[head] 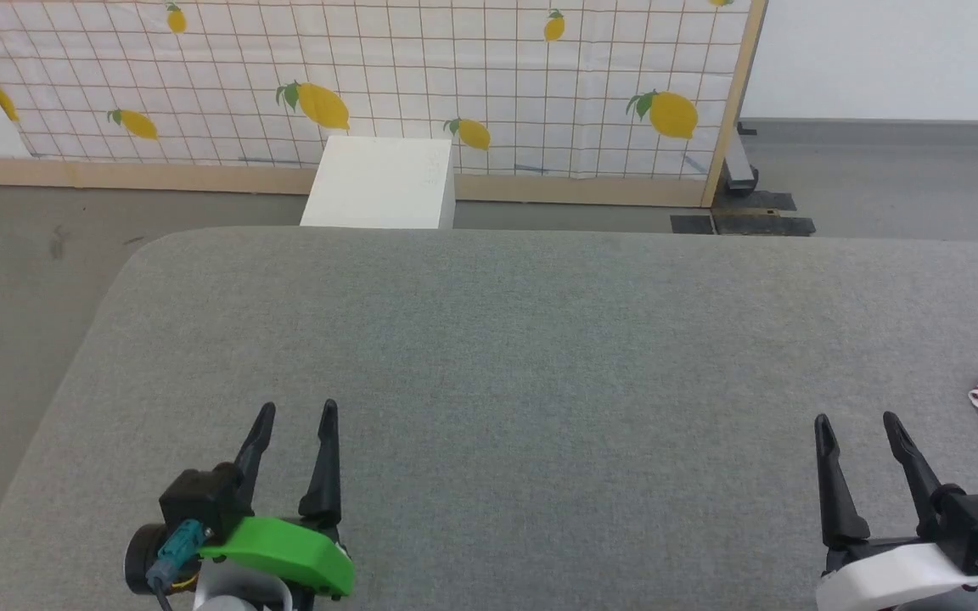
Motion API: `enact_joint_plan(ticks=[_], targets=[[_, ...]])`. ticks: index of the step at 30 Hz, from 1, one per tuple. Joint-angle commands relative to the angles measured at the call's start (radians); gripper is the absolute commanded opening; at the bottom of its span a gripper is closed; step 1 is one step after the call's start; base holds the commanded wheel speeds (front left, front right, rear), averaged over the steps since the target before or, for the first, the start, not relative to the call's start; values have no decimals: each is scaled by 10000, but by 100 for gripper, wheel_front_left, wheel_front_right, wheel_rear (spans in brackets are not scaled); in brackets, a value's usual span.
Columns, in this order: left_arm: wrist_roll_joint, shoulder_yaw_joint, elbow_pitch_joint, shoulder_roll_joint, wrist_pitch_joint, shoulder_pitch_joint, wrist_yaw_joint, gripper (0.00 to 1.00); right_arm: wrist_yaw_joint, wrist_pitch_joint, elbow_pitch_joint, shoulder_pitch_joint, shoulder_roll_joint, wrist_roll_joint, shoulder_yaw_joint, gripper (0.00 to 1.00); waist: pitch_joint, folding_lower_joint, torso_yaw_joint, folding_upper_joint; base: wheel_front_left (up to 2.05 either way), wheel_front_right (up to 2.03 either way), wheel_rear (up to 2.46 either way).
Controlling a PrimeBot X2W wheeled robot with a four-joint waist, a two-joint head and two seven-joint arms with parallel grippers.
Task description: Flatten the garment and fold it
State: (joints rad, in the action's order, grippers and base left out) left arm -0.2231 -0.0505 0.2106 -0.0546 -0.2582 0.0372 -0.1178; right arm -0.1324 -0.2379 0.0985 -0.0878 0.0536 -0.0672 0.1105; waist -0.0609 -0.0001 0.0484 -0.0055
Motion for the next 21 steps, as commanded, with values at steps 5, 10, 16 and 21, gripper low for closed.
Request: enact_joint_plan(ticks=[5, 10, 16, 21], targets=[[-125, -44, 41, 42, -36, -126, 94, 100, 17, 0, -82, -193, -32, -140, 20, 100, -5, 1, 3, 55, 0, 0, 0], [-151, -48, 53, 42, -36, -126, 113, 100, 17, 4, -81, -210, -32, -234, -4, 100, 5, 1, -10, 55, 0, 0, 0], [-147, -34, 67, 43, -36, -136, 134, 100, 17, -5, -68, -258, -33, -308, 18, 100, 20, 1, 1, 55, 0, 0, 0], [-67, -24, 64, 0, 16, 0, 59, 0, 0, 6, -21, -153, 2, -280, 15, 0, 21, 1, 2, 0, 0, 0, 0]])
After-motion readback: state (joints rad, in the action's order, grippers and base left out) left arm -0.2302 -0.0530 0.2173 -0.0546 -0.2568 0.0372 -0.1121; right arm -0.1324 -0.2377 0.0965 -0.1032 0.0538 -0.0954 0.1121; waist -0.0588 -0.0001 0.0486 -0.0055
